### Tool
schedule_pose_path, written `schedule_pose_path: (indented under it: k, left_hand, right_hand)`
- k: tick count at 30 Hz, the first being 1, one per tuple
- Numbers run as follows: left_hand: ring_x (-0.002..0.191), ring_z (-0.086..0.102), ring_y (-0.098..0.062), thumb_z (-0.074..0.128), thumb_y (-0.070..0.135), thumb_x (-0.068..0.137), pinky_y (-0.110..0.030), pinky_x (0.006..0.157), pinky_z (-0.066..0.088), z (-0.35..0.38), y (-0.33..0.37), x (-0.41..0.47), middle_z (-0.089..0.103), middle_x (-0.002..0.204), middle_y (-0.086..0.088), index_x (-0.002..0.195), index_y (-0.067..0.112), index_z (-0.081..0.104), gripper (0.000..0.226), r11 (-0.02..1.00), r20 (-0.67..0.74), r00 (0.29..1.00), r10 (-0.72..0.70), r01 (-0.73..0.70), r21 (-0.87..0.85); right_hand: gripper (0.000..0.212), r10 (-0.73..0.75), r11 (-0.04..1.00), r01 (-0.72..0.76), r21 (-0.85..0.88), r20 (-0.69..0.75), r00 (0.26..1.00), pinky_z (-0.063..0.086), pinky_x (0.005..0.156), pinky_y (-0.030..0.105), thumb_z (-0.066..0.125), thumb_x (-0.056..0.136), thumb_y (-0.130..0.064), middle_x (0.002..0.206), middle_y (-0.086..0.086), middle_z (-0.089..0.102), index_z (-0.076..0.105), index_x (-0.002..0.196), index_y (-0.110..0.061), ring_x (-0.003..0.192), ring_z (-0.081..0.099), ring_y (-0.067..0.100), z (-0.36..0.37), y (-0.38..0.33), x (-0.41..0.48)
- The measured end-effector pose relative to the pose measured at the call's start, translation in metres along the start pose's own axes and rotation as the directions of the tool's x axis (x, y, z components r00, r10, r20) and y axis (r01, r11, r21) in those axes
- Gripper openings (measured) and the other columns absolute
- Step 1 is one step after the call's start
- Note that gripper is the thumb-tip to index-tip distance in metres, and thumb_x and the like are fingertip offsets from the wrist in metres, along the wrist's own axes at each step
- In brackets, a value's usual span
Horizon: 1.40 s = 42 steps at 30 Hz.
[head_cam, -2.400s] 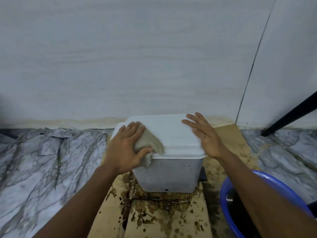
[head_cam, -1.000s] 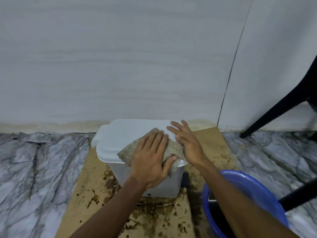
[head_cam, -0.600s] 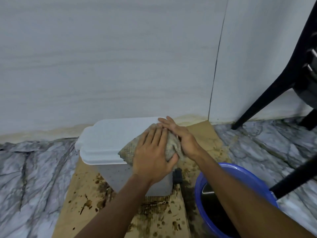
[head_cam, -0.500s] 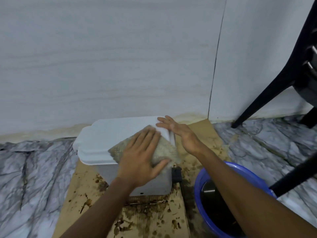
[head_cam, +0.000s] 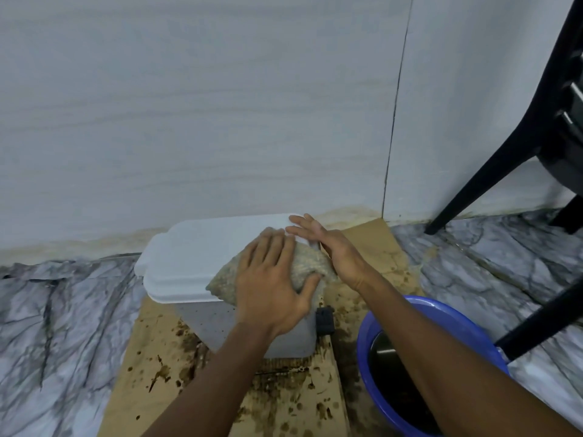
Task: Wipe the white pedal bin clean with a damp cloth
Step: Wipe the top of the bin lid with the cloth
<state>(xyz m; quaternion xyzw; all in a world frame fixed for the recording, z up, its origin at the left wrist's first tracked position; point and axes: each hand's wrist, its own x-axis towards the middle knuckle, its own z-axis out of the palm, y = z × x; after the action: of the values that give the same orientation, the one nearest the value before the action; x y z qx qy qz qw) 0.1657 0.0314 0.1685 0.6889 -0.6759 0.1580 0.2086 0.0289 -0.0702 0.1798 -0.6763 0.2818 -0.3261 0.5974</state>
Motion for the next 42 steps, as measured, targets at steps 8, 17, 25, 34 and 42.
schedule_pose_path:
  k: [8, 17, 25, 34, 42]
  left_hand:
    - [0.146, 0.041, -0.027, 0.042, 0.074, 0.088, -0.048, 0.122, 0.026, -0.007, -0.001, 0.000, 0.053, 0.151, -0.011, 0.144, 0.008, 0.057, 0.087, 0.986, 0.003, 0.986, -0.164, 0.164, -0.022]
    - [0.148, 0.040, -0.023, 0.047, 0.050, 0.098, -0.055, 0.116, 0.036, -0.019, -0.066, -0.022, 0.046, 0.157, -0.008, 0.149, 0.012, 0.051, 0.064, 0.965, -0.015, 0.987, 0.162, -0.161, -0.209]
    - [0.140, 0.049, -0.029, 0.049, 0.075, 0.087, -0.051, 0.116, 0.035, -0.024, -0.097, -0.022, 0.058, 0.146, -0.013, 0.137, 0.005, 0.062, 0.088, 0.995, -0.067, 0.997, -0.049, 0.042, -0.092]
    - [0.149, 0.035, -0.027, 0.041, 0.067, 0.088, -0.047, 0.123, 0.024, -0.013, -0.002, 0.023, 0.052, 0.152, -0.011, 0.146, 0.012, 0.052, 0.080, 1.000, 0.132, 0.991, -0.004, 0.007, -0.025]
    - [0.140, 0.049, -0.028, 0.062, 0.056, 0.085, -0.055, 0.114, 0.039, -0.020, -0.099, -0.032, 0.057, 0.147, -0.012, 0.138, 0.006, 0.062, 0.073, 0.976, -0.168, 0.986, 0.012, -0.049, -0.214]
  right_hand:
    - [0.058, 0.039, 0.999, -0.039, -0.030, -0.012, 0.999, 0.031, 0.095, -0.001, 0.030, 0.102, -0.049, 0.127, -0.028, 0.063, 0.060, 0.137, -0.014, 0.127, 0.038, -0.024, 0.002, 0.000, -0.004]
    - [0.047, 0.074, 0.997, -0.074, -0.001, -0.069, 0.995, 0.021, 0.117, 0.029, 0.042, 0.100, -0.053, 0.145, -0.016, 0.055, 0.071, 0.125, -0.026, 0.146, 0.027, -0.004, 0.005, -0.002, -0.002]
    - [0.048, 0.062, 0.997, -0.057, 0.043, -0.121, 0.991, 0.016, 0.125, 0.045, 0.048, 0.087, -0.067, 0.142, -0.028, 0.053, 0.075, 0.113, -0.038, 0.145, 0.026, -0.008, 0.015, -0.003, -0.004]
    - [0.047, 0.090, 0.995, -0.086, 0.043, -0.111, 0.990, 0.042, 0.090, 0.004, 0.040, 0.102, -0.043, 0.113, -0.030, 0.068, 0.061, 0.136, -0.018, 0.131, 0.040, -0.016, 0.011, -0.002, -0.007]
    - [0.040, 0.014, 1.000, -0.015, -0.010, -0.107, 0.994, 0.017, 0.124, 0.048, 0.049, 0.088, -0.068, 0.146, -0.018, 0.053, 0.075, 0.108, -0.045, 0.147, 0.028, 0.001, 0.016, -0.003, -0.010]
